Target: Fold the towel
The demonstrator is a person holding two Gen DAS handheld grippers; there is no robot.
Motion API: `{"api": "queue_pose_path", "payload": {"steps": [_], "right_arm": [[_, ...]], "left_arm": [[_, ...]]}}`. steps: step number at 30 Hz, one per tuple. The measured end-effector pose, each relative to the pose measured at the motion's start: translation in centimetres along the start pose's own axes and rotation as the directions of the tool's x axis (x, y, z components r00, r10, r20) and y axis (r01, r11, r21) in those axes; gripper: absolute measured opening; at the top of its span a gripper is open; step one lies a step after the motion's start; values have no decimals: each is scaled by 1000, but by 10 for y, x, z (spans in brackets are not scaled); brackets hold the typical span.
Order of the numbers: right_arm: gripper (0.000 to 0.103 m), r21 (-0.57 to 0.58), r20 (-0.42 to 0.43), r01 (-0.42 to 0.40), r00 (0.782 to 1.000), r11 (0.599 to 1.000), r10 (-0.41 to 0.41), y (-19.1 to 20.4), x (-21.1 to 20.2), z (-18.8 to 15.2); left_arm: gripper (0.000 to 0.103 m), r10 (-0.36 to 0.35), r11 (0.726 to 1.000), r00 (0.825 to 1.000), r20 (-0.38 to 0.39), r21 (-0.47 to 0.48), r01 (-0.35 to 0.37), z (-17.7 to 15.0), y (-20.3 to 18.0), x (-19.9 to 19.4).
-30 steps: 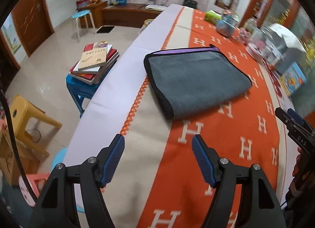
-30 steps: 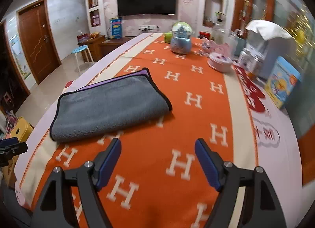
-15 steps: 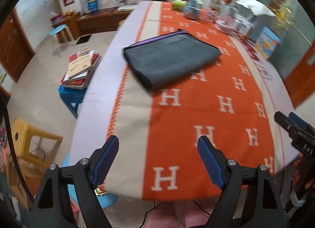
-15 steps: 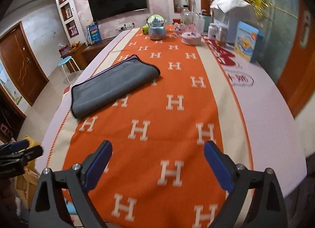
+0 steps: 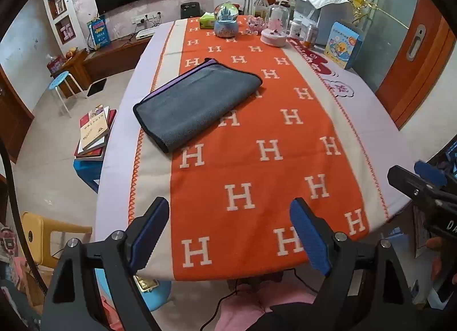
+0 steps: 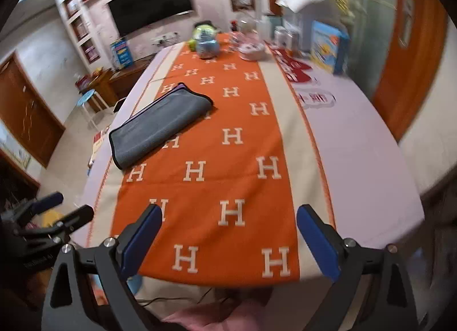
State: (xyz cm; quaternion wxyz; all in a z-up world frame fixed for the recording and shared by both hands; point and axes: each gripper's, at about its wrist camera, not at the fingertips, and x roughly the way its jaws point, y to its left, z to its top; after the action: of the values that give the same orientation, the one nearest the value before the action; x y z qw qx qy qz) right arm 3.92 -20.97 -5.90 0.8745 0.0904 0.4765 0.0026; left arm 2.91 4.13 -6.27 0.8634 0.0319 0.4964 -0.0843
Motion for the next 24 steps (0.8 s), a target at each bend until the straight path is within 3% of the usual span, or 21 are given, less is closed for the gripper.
{"api": "queue_pose_path", "payload": {"steps": [7,16,24], "right_arm": [[98,38,-2,-2,1000,999,2,-18,-32,5],[99,-3,73,105,992,994,-105,-21,-64,-8],[103,-6,52,65,997,998,-65,-24,-62,-18]], "left_arm": [[87,-8,1000,999,52,-12,8,17,-24,-36],[88,45,998,995,85,-35,-42,16,-49,-49],[88,80,996,991,109,-55,-74,5,-55,-53]]}}
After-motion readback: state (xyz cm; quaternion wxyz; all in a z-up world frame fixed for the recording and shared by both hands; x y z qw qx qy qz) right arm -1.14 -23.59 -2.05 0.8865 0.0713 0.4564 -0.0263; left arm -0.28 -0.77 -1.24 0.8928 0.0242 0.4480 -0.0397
